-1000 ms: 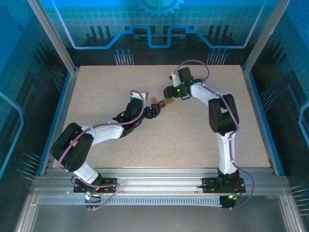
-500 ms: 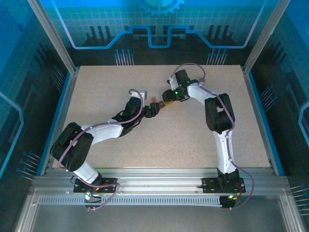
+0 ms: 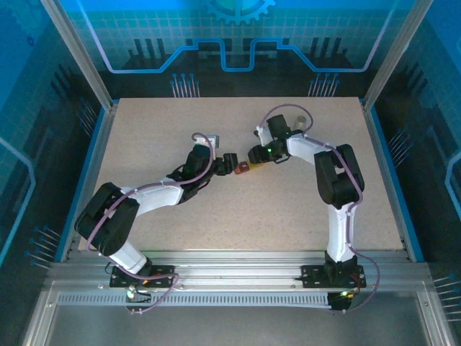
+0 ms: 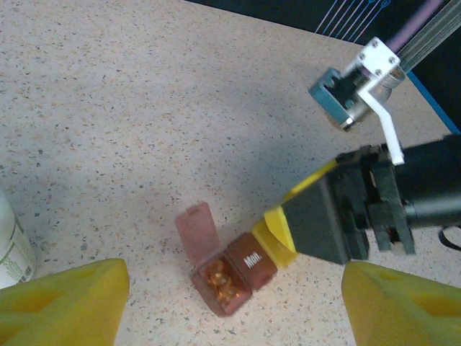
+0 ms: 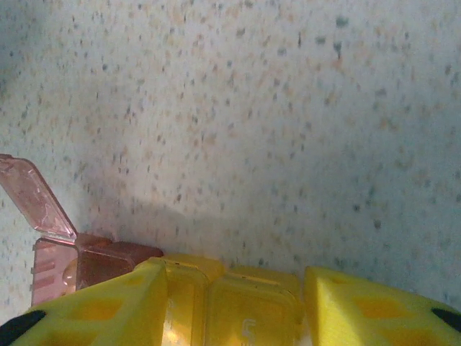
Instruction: Sort the pills into containers
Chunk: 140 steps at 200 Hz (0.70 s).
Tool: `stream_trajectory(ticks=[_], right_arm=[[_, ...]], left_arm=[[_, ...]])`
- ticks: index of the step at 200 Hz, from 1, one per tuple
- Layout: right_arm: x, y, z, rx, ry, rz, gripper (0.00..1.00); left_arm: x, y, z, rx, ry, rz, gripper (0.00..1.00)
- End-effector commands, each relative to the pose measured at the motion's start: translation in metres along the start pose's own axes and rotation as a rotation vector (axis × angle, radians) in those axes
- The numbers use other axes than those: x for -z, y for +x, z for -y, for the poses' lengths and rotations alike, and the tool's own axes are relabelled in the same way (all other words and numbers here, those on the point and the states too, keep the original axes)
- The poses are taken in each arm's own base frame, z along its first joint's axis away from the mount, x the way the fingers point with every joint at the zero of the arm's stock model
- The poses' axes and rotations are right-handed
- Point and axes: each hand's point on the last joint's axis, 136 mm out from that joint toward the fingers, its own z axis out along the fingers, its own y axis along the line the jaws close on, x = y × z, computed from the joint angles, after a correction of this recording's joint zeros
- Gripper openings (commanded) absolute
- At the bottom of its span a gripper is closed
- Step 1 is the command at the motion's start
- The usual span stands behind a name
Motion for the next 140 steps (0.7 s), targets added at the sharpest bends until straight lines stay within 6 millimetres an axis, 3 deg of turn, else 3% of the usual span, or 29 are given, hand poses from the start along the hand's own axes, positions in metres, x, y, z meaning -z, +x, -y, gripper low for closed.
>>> stream_trajectory(ticks=[1,31,66,117,140], right_arm=[[0.011,0.019,-0.003,0.02,0.001,-0.021,0.52],[0.021,0.028,-0.004,0.032,-0.01,0.01,0.55],[0.035,0.022,-0.007,0.009,-0.023,0.057,0.64],[0.054,0.017,-0.026,-0.041,-0.074,0.127,0.62],[0.053,0.022,-0.033,-0.057,-0.08,0.134,0.58]], left_arm=[[-0.005,0.0,-0.001,0.009,-0.005,-0.022,0.77],[-0.013,0.009,-0.001,0.034,-0.013,-0.078,0.69],[-0.028,0.018,-0.002,0.076,-0.046,-0.152,0.67],[-0.044,0.023,-0.002,0.093,-0.08,-0.211,0.65],[-0.05,0.026,-0.002,0.099,-0.08,-0.229,0.62]])
